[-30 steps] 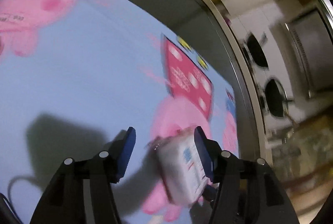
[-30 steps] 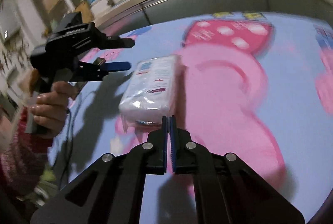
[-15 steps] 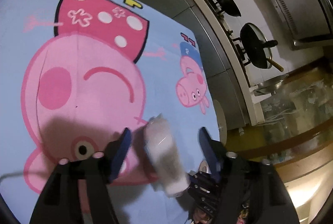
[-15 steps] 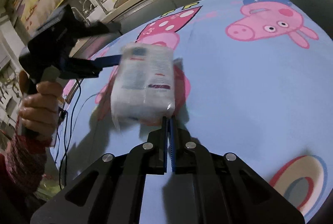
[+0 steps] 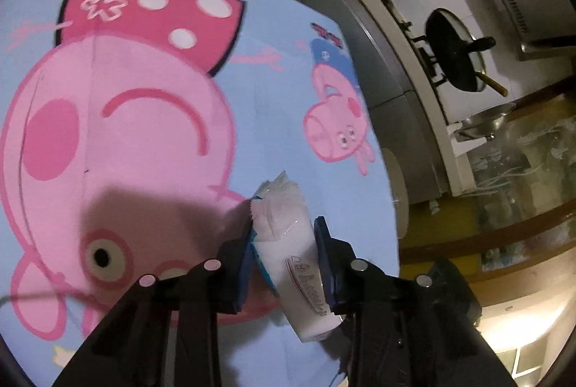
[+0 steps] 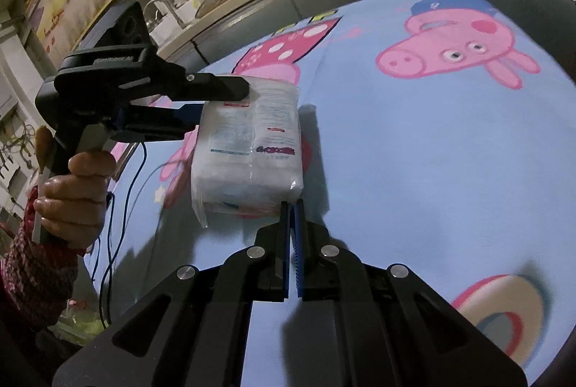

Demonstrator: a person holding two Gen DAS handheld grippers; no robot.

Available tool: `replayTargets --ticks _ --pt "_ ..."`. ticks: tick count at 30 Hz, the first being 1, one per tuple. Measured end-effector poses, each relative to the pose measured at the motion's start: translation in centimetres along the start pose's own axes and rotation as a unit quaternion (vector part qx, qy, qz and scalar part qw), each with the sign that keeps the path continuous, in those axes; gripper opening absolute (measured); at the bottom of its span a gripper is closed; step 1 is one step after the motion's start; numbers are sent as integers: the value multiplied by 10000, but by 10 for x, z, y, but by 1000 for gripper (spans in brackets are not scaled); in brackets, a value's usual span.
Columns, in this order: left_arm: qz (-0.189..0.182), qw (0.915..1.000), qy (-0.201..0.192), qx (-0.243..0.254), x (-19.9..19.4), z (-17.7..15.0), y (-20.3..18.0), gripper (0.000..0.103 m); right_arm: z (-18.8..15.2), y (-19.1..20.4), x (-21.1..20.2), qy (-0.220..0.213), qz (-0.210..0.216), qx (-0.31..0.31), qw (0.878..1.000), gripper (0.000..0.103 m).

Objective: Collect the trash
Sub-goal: 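Grasp the white tissue pack with the left tool while the right grasps it too, then carry the tissue pack to the bin and open both tools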

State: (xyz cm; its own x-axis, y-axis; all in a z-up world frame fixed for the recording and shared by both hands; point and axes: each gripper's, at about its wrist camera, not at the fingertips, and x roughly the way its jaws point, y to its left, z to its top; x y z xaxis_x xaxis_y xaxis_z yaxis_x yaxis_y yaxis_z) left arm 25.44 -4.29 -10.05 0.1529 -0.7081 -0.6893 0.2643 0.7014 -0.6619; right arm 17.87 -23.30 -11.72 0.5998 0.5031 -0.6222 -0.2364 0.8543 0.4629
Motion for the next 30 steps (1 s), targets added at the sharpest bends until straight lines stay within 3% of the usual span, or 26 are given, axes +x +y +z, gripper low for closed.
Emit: replayTargets --ticks 5,10,14,21,30 --pt "-123 9991 69 393 17 8 -46 32 5 -19 -35 -397 -284 115 9987 2" --pt "-232 9944 335 971 60 22 -114 32 0 -59 -81 -834 -628 441 9936 2" --pt "-310 9888 637 1314 109 31 -170 32 -8 -100 -122 -1151 -988 742 9856 2" --pt "-308 9779 1018 1801 186 17 -255 32 -20 -179 -178 -1620 -1512 1366 9655 2" --pt "-172 9707 1390 1952 269 21 -300 32 -29 -251 -193 -1740 -1924 1940 9461 2"
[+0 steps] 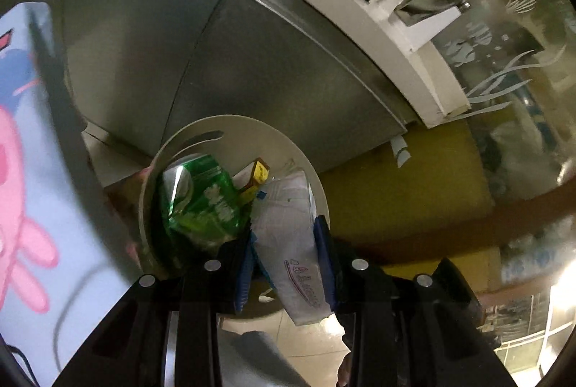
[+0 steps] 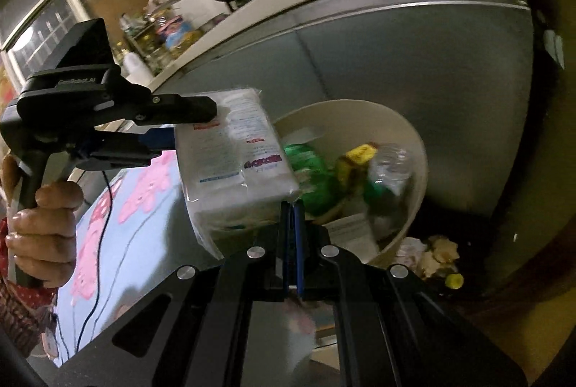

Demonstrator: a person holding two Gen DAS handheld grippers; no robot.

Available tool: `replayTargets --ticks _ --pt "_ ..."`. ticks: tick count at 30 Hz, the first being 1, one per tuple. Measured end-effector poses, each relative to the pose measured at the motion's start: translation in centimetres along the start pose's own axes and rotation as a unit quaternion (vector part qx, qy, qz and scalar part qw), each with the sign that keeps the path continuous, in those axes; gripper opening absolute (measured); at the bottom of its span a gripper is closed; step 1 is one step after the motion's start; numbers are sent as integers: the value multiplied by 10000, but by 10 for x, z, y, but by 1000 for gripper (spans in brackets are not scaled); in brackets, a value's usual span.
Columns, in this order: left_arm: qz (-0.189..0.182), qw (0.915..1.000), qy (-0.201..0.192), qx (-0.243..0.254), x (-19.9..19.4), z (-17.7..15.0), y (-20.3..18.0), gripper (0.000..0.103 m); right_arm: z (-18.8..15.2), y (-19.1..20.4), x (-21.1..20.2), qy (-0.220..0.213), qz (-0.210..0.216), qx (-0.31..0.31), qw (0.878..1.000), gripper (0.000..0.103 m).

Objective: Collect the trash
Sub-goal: 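Carry the tissue pack to the bin and open both tools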

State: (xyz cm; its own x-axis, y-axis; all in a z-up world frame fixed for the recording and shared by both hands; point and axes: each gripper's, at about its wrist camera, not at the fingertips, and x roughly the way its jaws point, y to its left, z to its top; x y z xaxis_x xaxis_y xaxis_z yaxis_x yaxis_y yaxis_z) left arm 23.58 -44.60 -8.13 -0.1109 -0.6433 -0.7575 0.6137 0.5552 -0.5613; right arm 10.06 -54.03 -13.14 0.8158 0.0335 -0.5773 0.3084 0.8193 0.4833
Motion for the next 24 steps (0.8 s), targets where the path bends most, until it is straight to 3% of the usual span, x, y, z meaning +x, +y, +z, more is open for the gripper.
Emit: replayTargets --ticks 3,5,6,8,9,11,18,24 --pt "99 9999 30 -19 16 8 0 35 3 -12 7 21 -160 33 9999 2" --pt "396 9992 28 -39 25 12 2 49 5 -14 10 -1 -317 -28 9995 2" --pt "541 9985 20 -49 28 13 5 62 6 -13 11 -11 -408 -76 9991 4" --pt "784 9969 -36 -26 31 12 10 65 7 -11 18 39 -737 -223 9970 11" --pt "902 9959 -44 -35 31 11 13 65 6 -9 19 94 -800 -239 9965 31" --pt "1013 9947 -110 -109 26 8 19 65 5 -12 18 9 -873 -177 9960 52" --pt "1308 9892 -632 192 -16 -17 15 66 -5 -3 -4 -244 -789 -101 9965 52" --pt "2156 9670 -1125 754 -54 -58 4 72 -17 18 -22 -364 -685 177 9968 52"
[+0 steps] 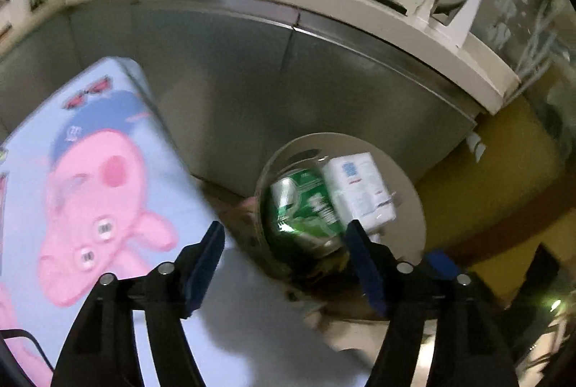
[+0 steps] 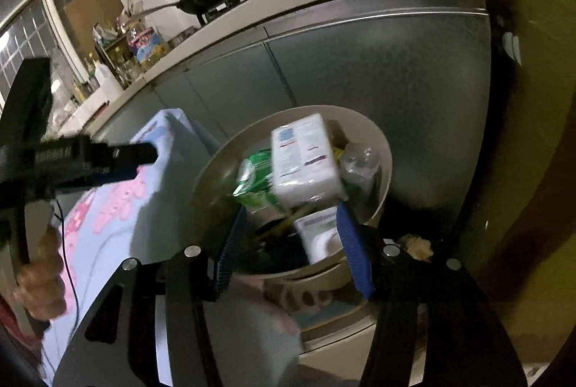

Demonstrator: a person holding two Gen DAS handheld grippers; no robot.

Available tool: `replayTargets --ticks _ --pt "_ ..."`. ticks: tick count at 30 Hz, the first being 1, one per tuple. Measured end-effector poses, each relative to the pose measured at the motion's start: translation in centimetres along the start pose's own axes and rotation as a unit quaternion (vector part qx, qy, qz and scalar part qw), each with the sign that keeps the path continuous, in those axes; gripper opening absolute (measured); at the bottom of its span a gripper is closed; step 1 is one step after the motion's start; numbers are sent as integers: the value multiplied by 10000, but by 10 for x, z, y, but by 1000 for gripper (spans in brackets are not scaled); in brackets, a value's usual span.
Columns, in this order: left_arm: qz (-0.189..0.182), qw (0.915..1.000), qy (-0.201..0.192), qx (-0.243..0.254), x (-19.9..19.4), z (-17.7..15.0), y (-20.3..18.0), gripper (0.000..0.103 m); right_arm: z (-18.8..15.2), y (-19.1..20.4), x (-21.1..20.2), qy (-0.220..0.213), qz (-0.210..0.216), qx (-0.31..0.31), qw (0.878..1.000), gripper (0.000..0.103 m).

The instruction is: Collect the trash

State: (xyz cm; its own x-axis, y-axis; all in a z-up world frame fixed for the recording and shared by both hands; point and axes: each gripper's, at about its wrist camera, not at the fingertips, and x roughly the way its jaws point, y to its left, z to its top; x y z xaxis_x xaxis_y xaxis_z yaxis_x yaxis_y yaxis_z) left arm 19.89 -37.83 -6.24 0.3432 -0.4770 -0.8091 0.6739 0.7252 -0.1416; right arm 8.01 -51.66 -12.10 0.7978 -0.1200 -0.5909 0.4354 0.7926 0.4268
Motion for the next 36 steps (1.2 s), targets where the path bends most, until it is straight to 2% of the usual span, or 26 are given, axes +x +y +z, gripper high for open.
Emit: replayTargets --ticks 6,11,20,27,36 --pt "948 9929 -561 438 -52 -41 13 75 -19 18 -31 -90 130 527 9985 52" --pt "1345 9851 -949 510 -94 -71 25 83 -37 38 -60 -186 218 762 9967 52" --pt "1481 9813 -1124 497 -138 -109 33 99 -61 79 -109 -401 321 849 9951 62" --pt "1520 9795 -1279 342 -167 -125 43 99 -68 109 -135 -445 413 749 9953 71" --pt "1654 9767 -1360 161 -189 -140 63 99 -68 126 -160 -554 518 741 9944 74"
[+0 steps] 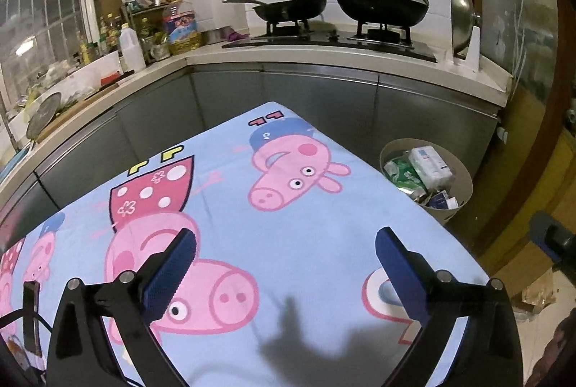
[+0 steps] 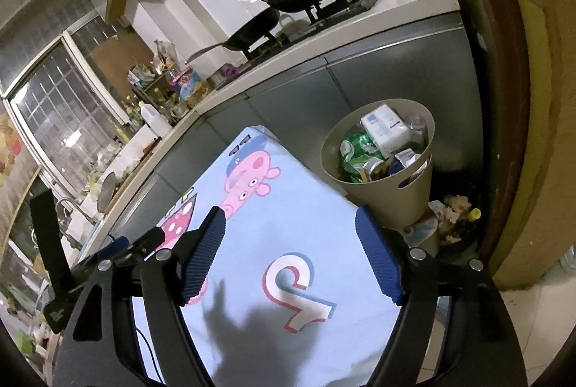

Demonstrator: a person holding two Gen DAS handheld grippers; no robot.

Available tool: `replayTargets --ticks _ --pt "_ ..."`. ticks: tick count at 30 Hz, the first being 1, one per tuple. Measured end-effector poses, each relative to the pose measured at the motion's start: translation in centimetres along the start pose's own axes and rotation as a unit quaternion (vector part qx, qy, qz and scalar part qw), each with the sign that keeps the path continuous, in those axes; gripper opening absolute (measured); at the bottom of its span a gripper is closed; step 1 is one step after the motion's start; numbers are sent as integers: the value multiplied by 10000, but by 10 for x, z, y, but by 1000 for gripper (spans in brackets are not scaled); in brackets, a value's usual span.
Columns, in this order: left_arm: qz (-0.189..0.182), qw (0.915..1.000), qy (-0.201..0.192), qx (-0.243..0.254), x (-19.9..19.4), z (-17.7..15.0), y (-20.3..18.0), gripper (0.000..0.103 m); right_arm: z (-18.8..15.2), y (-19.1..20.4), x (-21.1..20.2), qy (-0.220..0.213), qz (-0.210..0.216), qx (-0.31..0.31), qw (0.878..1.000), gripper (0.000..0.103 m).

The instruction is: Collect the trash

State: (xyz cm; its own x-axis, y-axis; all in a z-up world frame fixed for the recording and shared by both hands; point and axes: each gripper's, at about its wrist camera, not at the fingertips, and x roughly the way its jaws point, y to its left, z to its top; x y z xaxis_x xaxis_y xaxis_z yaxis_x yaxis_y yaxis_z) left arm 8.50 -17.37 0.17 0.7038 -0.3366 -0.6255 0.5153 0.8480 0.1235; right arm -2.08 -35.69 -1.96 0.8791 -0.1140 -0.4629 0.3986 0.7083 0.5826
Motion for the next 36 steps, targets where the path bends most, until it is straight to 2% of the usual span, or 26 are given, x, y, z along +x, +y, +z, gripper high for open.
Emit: replayTargets --ticks 12,16,21,26,36 --pt "-23 10000 4 -53 -14 -10 21 99 -3 8 -23 -28 -158 -12 9999 76" --pt "-56 9999 -78 -98 -22 -13 25 99 -8 15 -28 29 -171 -68 9998 81" --pt "18 9998 -157 -115 -31 -16 29 99 -13 26 -37 9 -120 -228 9997 88" --pt "134 9990 -345 -233 -43 -17 34 99 -15 31 -46 -26 -40 -272 9996 89" --pt "342 9977 -476 -329 -57 -15 42 99 -14 34 -53 -18 33 -263 9996 89"
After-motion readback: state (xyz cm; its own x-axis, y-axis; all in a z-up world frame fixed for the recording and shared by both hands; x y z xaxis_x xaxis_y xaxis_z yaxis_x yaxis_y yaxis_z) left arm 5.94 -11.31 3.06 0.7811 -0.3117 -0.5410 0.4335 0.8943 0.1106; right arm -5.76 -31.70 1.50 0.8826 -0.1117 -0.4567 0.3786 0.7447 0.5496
